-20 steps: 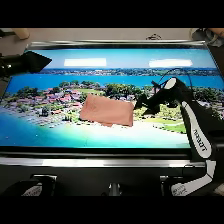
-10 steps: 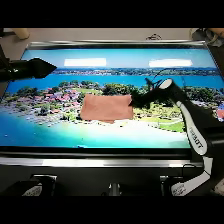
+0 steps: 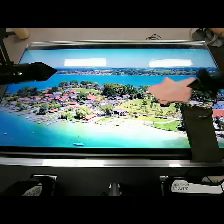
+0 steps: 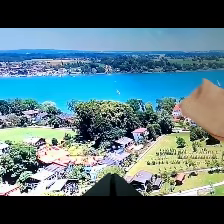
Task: Fold the shirts.
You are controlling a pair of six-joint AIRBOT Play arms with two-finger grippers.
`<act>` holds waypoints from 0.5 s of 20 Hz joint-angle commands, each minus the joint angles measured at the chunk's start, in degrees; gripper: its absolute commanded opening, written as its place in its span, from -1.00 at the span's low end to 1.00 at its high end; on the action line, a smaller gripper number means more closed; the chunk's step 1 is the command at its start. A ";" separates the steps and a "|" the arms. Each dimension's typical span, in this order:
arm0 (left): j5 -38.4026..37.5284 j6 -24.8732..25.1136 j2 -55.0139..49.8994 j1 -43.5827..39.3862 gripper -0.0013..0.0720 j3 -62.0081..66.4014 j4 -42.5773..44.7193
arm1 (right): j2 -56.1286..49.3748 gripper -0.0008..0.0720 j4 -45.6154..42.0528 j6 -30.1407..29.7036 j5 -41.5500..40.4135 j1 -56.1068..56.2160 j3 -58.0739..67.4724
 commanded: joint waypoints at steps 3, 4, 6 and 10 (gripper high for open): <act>0.48 0.22 0.02 -0.04 -0.90 -1.20 0.20 | 5.03 -0.90 -3.10 4.28 4.07 -15.10 0.57; 0.48 0.24 0.02 -0.04 -0.90 -1.20 0.20 | 5.70 -0.90 -3.10 5.55 4.20 -17.18 0.57; 0.48 0.24 0.02 -0.04 -0.90 -1.20 0.20 | 6.86 -0.90 -3.04 7.91 4.07 -20.39 0.57; 0.48 0.85 0.02 -0.04 -0.90 -1.20 0.20 | 8.52 -0.90 -3.19 10.73 3.87 -23.54 0.57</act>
